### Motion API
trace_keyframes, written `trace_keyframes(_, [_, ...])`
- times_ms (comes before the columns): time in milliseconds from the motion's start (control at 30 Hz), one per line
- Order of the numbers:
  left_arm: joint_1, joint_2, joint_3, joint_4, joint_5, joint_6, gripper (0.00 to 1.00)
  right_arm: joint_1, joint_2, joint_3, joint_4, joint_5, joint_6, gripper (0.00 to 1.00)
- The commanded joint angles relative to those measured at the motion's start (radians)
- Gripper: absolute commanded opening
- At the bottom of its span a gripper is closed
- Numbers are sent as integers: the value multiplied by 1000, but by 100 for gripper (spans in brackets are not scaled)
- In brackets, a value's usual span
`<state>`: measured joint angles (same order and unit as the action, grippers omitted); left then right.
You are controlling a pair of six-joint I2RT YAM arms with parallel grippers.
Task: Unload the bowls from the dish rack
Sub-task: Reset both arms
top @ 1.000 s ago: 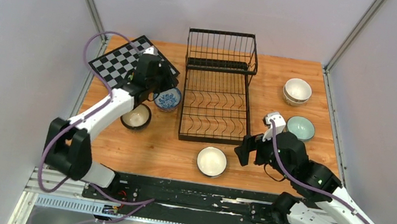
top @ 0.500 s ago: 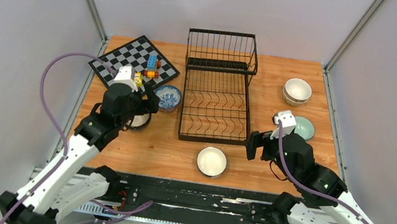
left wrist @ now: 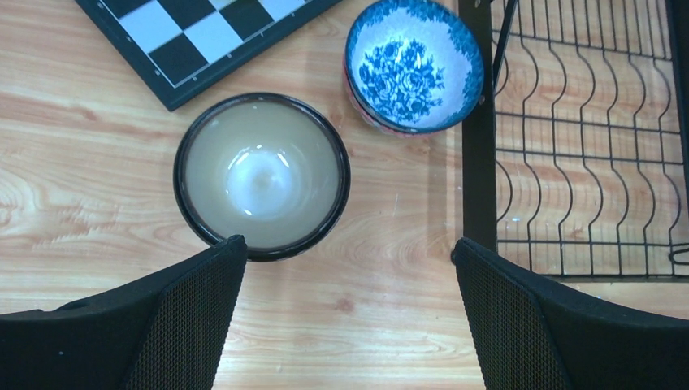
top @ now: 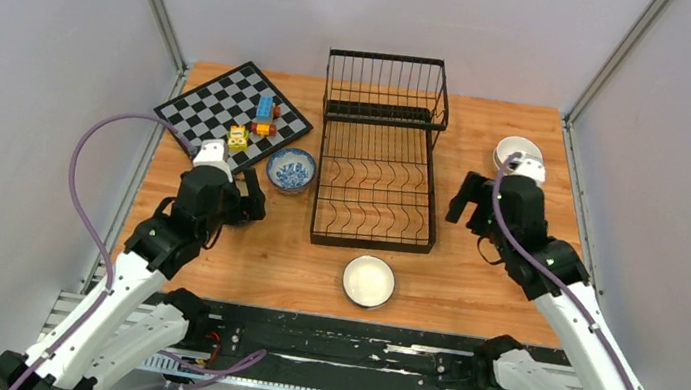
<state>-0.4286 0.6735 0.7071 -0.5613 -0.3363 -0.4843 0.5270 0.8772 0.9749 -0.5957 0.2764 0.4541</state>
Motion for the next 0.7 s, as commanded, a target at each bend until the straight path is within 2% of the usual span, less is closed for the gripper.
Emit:
trace_keyframes(0, [-4, 25, 26, -37, 43, -18, 100, -130, -80, -44, 2, 6, 92, 98])
trace_keyframes(100, [-4, 27, 22, -40, 64, -23, 100, -130, -156, -130, 14, -27, 79, 98])
trace_keyframes(233, [-4, 12, 25, -42, 71, -20, 100, -127, -312, -263, 97, -207, 57, 95])
trace_keyframes(300, [-4, -1, 29, -40, 68, -25, 100, -124, -373, -317, 157, -325, 33, 97])
trace_keyframes(400, [-4, -12, 26, -30, 60, -44, 100, -106, -381, -342, 158, -423, 27, 99])
trace_keyframes(533, [-10, 28, 40, -57, 71, -17, 100, -28, -362, -340, 115, -399, 18, 99])
trace_keyframes(667, [-59, 37, 58, -87, 16, 31, 100, 48, -391, -352, 132, -357, 16, 99])
